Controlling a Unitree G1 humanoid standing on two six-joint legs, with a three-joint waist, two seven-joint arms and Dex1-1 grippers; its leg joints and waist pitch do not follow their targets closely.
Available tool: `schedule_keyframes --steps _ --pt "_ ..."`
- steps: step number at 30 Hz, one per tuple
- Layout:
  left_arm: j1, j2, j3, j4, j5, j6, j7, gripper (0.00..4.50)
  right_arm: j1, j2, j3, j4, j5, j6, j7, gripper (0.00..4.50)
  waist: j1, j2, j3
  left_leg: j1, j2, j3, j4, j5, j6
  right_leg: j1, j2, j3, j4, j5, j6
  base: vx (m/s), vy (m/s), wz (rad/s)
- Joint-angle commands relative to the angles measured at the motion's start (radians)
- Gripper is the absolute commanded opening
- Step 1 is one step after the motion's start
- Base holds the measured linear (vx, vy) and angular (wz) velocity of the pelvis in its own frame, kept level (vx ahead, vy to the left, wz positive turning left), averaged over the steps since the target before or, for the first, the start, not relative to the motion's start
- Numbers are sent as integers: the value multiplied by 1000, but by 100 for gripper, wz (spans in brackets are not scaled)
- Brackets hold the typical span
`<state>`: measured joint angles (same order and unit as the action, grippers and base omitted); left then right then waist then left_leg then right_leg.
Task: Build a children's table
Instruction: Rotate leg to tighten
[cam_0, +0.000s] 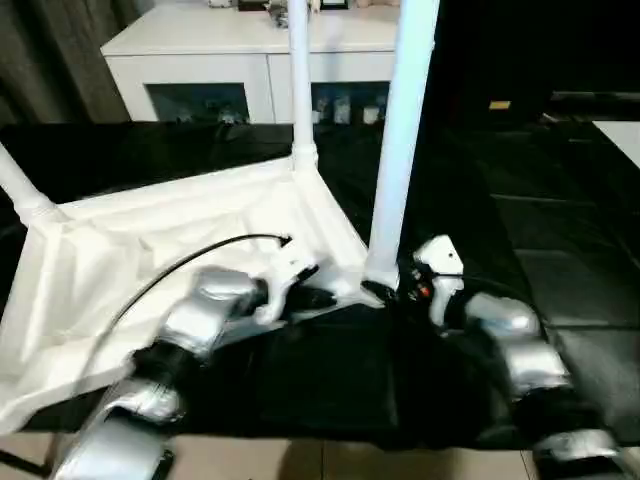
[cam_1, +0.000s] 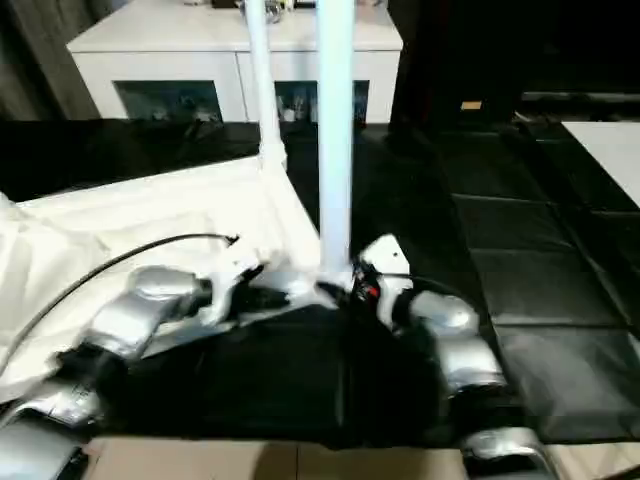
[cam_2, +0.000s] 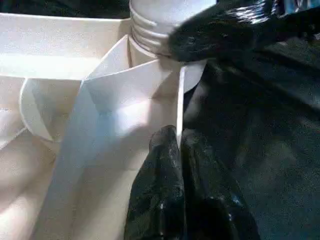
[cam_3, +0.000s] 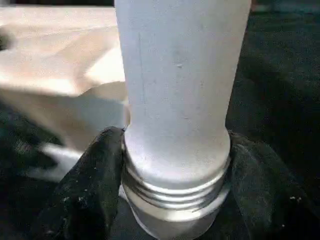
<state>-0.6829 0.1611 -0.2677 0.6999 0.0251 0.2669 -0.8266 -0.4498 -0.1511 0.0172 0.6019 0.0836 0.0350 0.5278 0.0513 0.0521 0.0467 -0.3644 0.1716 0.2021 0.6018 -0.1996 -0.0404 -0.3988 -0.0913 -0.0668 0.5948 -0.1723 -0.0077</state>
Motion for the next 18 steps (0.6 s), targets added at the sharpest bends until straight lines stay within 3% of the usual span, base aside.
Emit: schedule_keyframes --steps 1,4,8,10,11,16,18 --pt "-32 -60 4 90 34 26 175 0 -31 71 42 36 -35 61 -119 272 -4 -4 -54 19 53 -36 -87 -306 6 35 -62 40 -88 -377 -203 0 0 0" --pt "-61 -90 5 129 53 18 258 0 -62 99 43 70 -92 107 -261 272 -8 -3 -56 14 50 -38 -89 -311 -4 37 -62 40 -90 -361 -193 0 0 0" --pt "-77 -115 5 158 78 -16 315 0 -84 114 77 104 -155 99 -324 272 -6 -5 -59 12 48 -35 -85 -293 15 38 -64 41 -90 -326 -197 0 0 0" --pt "-78 -120 2 172 85 -32 308 0 -76 128 64 86 -135 74 -311 272 -2 -6 -59 10 48 -34 -84 -275 35 37 -65 42 -91 -318 -193 0 0 0" --pt "-77 -120 1 176 85 -37 302 0 -69 133 55 71 -119 61 -297 326 -2 -6 -60 9 49 -35 -84 -270 38 40 -66 42 -89 -314 -193 0 0 0" --pt "-58 -97 -5 154 74 -39 257 0 -47 117 39 15 -75 53 -236 346 -1 -6 -59 4 53 -38 -89 -279 50 41 -65 40 -88 -330 -182 0 0 0" --pt "-20 -57 -24 86 66 -41 152 0 -34 58 51 -29 -52 50 -113 346 -8 -6 -60 -7 52 -42 -90 -273 54 51 -68 37 -83 -317 -183 0 0 0"
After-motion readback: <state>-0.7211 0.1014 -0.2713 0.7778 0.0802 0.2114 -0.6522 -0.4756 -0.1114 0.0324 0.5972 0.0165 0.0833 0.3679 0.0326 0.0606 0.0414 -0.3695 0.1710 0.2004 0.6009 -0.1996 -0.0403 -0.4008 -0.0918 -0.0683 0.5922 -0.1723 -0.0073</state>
